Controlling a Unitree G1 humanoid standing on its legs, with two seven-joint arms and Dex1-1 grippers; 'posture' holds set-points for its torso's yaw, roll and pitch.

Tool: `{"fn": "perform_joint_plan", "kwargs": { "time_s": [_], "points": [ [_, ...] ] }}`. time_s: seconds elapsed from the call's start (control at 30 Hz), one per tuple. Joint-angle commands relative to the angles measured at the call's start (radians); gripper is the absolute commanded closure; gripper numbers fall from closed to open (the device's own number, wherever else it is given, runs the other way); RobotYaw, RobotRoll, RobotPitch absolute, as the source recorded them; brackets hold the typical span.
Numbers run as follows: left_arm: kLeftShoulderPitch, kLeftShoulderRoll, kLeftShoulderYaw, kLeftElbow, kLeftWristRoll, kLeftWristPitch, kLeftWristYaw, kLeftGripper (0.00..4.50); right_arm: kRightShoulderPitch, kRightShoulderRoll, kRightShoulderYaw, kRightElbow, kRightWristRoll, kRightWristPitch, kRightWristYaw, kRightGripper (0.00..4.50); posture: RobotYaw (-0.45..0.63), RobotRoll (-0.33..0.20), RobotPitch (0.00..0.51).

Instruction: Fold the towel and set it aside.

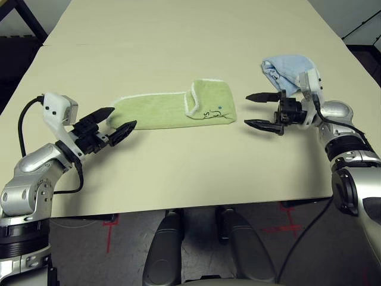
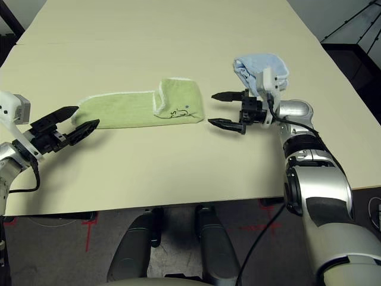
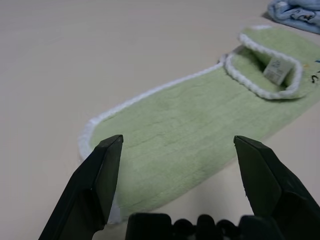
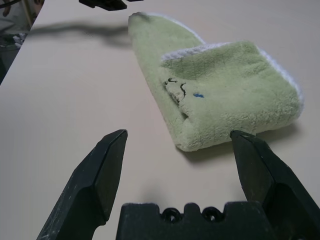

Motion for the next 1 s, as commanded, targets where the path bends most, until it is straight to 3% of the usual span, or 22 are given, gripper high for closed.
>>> {"fn": "perform_joint_plan", "kwargs": {
  "time_s": [0.03,0.23,0.47,0.73,1.0],
  "points": [
    [-0.032,0.041,0.018,-0.008,-0.028,0.139,0.044,0.0,0.028,-0.009,0.013,-0.018,0.004,-0.018,0.012,0.05,0.04,0.0,0.226],
    [-0.043,0.147,0.057,-0.028,-0.089,0.363,0.043,0.0,0.026,0.01,0.002,-0.015,0.001,-0.022,0.012,0.05,0.06,0.0,0.223],
    [-0.074,0.191,0.16,-0.009,-0.213,0.657,0.081,0.0,0.017,0.025,-0.002,-0.011,-0.009,-0.028,0.01,0.05,0.07,0.0,0.22],
    [-0.183,0.074,0.276,0.049,-0.319,0.95,0.177,0.0,0.013,0.025,-0.003,-0.008,-0.015,-0.028,0.007,0.05,0.06,0.0,0.213],
    [-0.238,-0.015,0.296,0.093,-0.298,1.014,0.256,0.0,0.008,0.024,-0.001,-0.01,-0.023,-0.029,-0.011,0.05,0.05,0.0,0.215]
  ]
}}
